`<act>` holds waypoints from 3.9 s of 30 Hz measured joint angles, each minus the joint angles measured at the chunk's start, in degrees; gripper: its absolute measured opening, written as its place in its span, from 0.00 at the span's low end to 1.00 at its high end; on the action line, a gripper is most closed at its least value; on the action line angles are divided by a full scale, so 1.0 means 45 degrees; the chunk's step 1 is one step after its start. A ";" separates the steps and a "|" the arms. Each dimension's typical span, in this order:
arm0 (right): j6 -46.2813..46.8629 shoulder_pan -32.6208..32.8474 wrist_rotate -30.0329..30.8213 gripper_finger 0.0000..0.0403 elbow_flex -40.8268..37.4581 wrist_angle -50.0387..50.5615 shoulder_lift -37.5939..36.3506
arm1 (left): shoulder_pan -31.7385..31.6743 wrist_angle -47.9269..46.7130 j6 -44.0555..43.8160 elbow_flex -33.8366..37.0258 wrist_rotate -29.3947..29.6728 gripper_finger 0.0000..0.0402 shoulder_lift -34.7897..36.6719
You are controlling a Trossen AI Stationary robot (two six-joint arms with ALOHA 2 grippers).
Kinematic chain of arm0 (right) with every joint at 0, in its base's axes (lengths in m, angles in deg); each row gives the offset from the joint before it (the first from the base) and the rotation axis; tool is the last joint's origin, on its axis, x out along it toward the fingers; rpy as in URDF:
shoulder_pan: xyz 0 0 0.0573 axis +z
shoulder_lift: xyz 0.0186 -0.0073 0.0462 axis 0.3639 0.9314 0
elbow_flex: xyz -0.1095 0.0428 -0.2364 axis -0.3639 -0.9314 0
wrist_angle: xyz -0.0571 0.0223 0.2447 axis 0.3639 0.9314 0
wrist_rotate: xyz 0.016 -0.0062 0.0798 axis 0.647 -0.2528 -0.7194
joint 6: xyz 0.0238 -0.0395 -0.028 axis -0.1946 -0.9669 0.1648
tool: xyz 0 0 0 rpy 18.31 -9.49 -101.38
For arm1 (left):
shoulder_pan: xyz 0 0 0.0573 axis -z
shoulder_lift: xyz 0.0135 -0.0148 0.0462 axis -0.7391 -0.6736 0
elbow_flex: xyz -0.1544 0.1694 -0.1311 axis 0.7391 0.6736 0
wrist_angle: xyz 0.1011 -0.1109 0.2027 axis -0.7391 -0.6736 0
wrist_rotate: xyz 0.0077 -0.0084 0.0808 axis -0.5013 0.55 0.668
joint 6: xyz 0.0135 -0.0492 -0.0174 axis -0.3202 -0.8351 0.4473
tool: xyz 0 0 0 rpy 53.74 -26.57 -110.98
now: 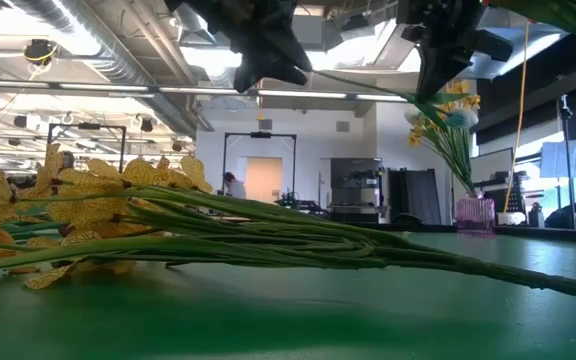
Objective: Sort flowers into vase by color
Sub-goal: Put the white tulips into the purple vase
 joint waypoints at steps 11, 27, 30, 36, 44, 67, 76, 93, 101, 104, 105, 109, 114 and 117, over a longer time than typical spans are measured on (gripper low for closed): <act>0.0141 -0.0005 -0.0073 0.07 0.0000 -0.0053 0.0000 | 0.0000 -0.0078 0.0238 0.0000 0.0374 0.01 0.0000; 0.2588 0.0318 -0.0096 0.48 0.3482 0.1532 -0.0207 | 0.0024 -0.0711 0.1109 0.0005 0.3405 0.00 0.0123; 0.2681 0.0497 -0.0124 0.48 0.4284 0.1419 -0.0740 | 0.0024 -0.0546 0.1404 0.0005 0.4196 0.00 0.0472; 0.2827 0.0821 -0.1367 0.44 0.4054 -0.0602 -0.2651 | 0.0024 0.0366 0.1914 0.0005 0.5635 0.00 0.1143; 0.2513 0.0806 -0.3079 0.40 0.0642 -0.6240 -0.5794 | 0.0257 0.3944 0.2686 0.0005 0.5299 0.00 0.1297; 0.2713 0.0780 -0.3723 0.39 -0.5096 -1.5506 -0.7253 | 0.0611 1.5204 0.2293 0.2890 0.1612 0.00 0.0018; 0.3522 0.0777 -0.4703 0.39 -0.5202 -1.7492 -0.5296 | 0.1359 1.6323 0.2244 0.2895 0.1569 0.00 -0.0929; 0.4291 0.0797 -0.6615 0.26 -0.5202 -1.8898 -0.4629 | 0.1739 1.5565 0.2007 0.2895 0.2045 0.00 -0.0971; 0.4319 0.0797 -0.6610 0.04 -0.5202 -1.8824 -0.4624 | 0.1739 1.5465 0.1914 0.2895 0.2030 0.00 -0.0971; 0.4337 0.0797 -0.6590 0.02 -0.5202 -1.8761 -0.4629 | 0.1741 1.5450 0.1914 0.2895 0.2035 0.01 -0.0971; 0.4337 0.0797 -0.6586 0.02 -0.5202 -1.8713 -0.4630 | 0.1770 1.5393 0.1929 0.2895 0.2039 0.02 -0.0971; 0.4303 0.0806 -0.6572 0.01 -0.5081 -1.7705 -0.4988 | 0.2011 1.4960 0.2679 0.2895 0.2098 0.11 -0.0943; 0.3991 0.0811 -0.5799 0.01 -0.4285 -1.5035 -0.5914 | 0.2429 1.3997 0.2968 0.2895 0.2121 0.23 -0.0846; 0.3959 0.0811 -0.5197 0.01 -0.3706 -1.3377 -0.6421 | 0.2626 1.3080 0.2958 0.2895 0.2548 0.29 -0.0596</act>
